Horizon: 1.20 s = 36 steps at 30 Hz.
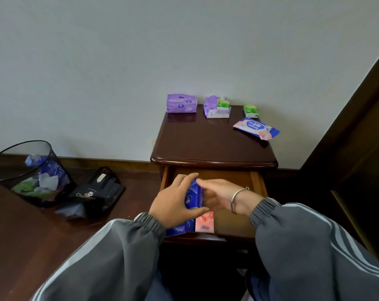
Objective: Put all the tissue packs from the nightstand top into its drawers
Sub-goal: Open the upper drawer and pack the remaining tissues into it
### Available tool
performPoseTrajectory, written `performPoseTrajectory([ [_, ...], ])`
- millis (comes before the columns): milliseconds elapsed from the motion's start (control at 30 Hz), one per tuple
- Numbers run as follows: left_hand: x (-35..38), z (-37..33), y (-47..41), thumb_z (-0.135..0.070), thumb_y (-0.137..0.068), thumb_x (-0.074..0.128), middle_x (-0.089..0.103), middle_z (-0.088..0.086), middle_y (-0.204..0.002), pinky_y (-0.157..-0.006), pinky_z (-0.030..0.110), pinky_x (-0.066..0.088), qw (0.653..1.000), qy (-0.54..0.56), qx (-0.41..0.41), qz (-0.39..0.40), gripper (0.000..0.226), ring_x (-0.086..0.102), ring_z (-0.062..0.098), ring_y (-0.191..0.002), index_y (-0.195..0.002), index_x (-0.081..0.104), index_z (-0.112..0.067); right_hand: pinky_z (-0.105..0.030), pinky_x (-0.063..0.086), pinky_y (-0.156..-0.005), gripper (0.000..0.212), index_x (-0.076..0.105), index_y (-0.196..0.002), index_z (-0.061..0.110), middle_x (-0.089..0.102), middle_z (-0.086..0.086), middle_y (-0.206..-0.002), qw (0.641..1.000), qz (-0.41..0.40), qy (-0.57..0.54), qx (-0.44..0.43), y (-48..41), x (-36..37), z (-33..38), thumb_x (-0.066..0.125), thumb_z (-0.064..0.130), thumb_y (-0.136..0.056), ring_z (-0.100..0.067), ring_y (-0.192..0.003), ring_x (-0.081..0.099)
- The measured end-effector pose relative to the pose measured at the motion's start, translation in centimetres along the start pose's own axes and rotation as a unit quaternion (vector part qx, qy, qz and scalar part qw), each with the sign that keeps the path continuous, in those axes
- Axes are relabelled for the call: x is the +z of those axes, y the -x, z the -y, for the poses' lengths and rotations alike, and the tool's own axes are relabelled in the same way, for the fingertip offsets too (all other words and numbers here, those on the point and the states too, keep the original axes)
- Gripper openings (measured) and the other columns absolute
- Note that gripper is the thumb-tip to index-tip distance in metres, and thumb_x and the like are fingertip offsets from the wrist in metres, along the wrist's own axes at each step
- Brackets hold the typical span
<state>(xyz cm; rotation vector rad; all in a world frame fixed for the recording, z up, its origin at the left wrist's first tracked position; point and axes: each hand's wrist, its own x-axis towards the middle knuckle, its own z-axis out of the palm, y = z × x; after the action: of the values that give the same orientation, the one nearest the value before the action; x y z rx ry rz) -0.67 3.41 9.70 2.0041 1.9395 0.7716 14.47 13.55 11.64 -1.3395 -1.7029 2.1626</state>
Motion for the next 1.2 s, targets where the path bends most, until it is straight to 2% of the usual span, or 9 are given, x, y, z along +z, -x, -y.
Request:
performPoseTrajectory([
  [167, 0.7, -2.1, -1.0, -0.085, -0.061, 0.052, 0.041, -0.020, -0.127, -0.072, 0.007, 0.046, 0.998, 0.054, 0.005, 0.023, 0.099, 0.056, -0.001, -0.097, -0.142, 0.021, -0.038, -0.036, 0.057, -0.076, 0.026, 0.061, -0.112, 0.013, 0.072, -0.011, -0.101, 0.998, -0.021, -0.043, -0.030, 1.8, -1.0, -1.3, 0.060, 0.023, -0.087, -0.025, -0.091, 0.070],
  [233, 0.7, -2.7, -1.4, -0.077, -0.073, 0.048, 0.043, -0.020, -0.120, -0.066, 0.006, 0.040, 0.995, 0.094, -0.022, -0.022, 0.083, 0.054, -0.005, -0.085, -0.141, 0.029, -0.033, -0.040, 0.055, -0.085, 0.023, 0.060, -0.112, 0.013, 0.070, -0.011, -0.103, 0.998, -0.039, -0.039, -0.035, 2.4, -1.8, -2.2, 0.056, 0.021, -0.090, -0.025, -0.092, 0.068],
  [333, 0.7, -4.1, -2.2, -0.053, -0.094, 0.041, 0.053, -0.011, -0.115, -0.078, 0.016, 0.046, 0.975, 0.182, -0.077, -0.103, 0.049, 0.054, -0.004, -0.088, -0.134, 0.041, -0.025, -0.040, 0.052, -0.092, 0.023, 0.058, -0.115, 0.018, 0.068, -0.010, -0.110, 1.000, -0.014, -0.022, -0.017, 3.5, -1.7, -3.1, 0.056, 0.023, -0.092, -0.027, -0.101, 0.066],
  [467, 1.2, -5.9, -3.1, -0.046, -0.100, 0.031, 0.054, -0.005, -0.116, -0.084, 0.031, 0.049, 0.988, 0.102, -0.081, -0.079, 0.042, 0.058, 0.007, -0.095, -0.128, 0.047, -0.020, -0.036, 0.054, -0.089, 0.035, 0.053, -0.125, 0.012, 0.064, -0.015, -0.120, 0.987, 0.069, -0.145, -0.014, 4.2, -0.9, -3.8, 0.053, 0.028, -0.094, -0.028, -0.109, 0.063],
  [600, 2.3, -6.3, -3.9, -0.039, -0.102, 0.026, 0.054, 0.001, -0.113, -0.086, 0.030, 0.045, 0.992, 0.063, -0.100, -0.041, 0.039, 0.055, 0.014, -0.098, -0.125, 0.050, -0.017, -0.041, 0.049, -0.098, 0.051, 0.050, -0.128, 0.011, 0.064, -0.016, -0.121, 0.976, 0.127, -0.177, -0.007, 4.5, -1.5, -4.6, 0.062, 0.037, -0.086, -0.030, -0.115, 0.060],
  [733, 3.4, -6.4, -3.9, -0.031, -0.104, 0.026, 0.054, 0.000, -0.116, -0.096, 0.026, 0.039, 0.978, 0.179, -0.108, -0.002, 0.037, 0.050, 0.014, -0.111, -0.124, 0.053, -0.015, -0.040, 0.054, -0.088, 0.052, 0.052, -0.119, 0.010, 0.071, -0.012, -0.107, 0.983, 0.092, -0.161, 0.011, 3.5, -2.0, -6.4, 0.076, 0.014, -0.074, -0.027, -0.103, 0.067],
  [833, 3.5, -5.1, -3.9, -0.030, -0.104, 0.027, 0.054, 0.000, -0.117, -0.086, 0.010, 0.035, 0.940, 0.296, -0.166, -0.027, 0.035, 0.049, 0.011, -0.114, -0.122, 0.055, -0.018, -0.042, 0.057, -0.080, 0.034, 0.057, -0.108, 0.007, 0.073, -0.014, -0.093, 0.985, 0.004, -0.169, 0.026, 2.2, -3.0, -8.0, 0.068, 0.003, -0.076, -0.028, -0.086, 0.071],
  [1000, 3.0, 1.5, -2.0, -0.027, -0.095, 0.047, 0.050, 0.010, -0.128, -0.101, 0.040, 0.037, 0.942, 0.026, -0.320, -0.102, 0.033, 0.046, 0.029, -0.120, -0.126, 0.053, -0.016, -0.048, 0.054, -0.086, 0.026, 0.057, -0.105, 0.006, 0.065, -0.013, -0.083, 0.975, -0.187, -0.109, 0.050, 0.5, -6.0, -8.7, 0.059, 0.005, -0.078, -0.026, -0.074, 0.065],
  [1200, 4.1, 5.5, 2.0, -0.037, -0.095, 0.044, 0.039, 0.014, -0.140, -0.100, 0.043, 0.036, 0.896, -0.075, -0.437, 0.030, 0.045, 0.045, 0.036, -0.123, -0.132, 0.042, -0.012, -0.033, 0.046, -0.081, 0.038, 0.055, -0.118, 0.003, 0.062, -0.016, -0.112, 0.967, -0.165, 0.153, 0.121, -1.9, -4.4, -9.5, 0.053, 0.015, -0.083, -0.028, -0.098, 0.059],
])
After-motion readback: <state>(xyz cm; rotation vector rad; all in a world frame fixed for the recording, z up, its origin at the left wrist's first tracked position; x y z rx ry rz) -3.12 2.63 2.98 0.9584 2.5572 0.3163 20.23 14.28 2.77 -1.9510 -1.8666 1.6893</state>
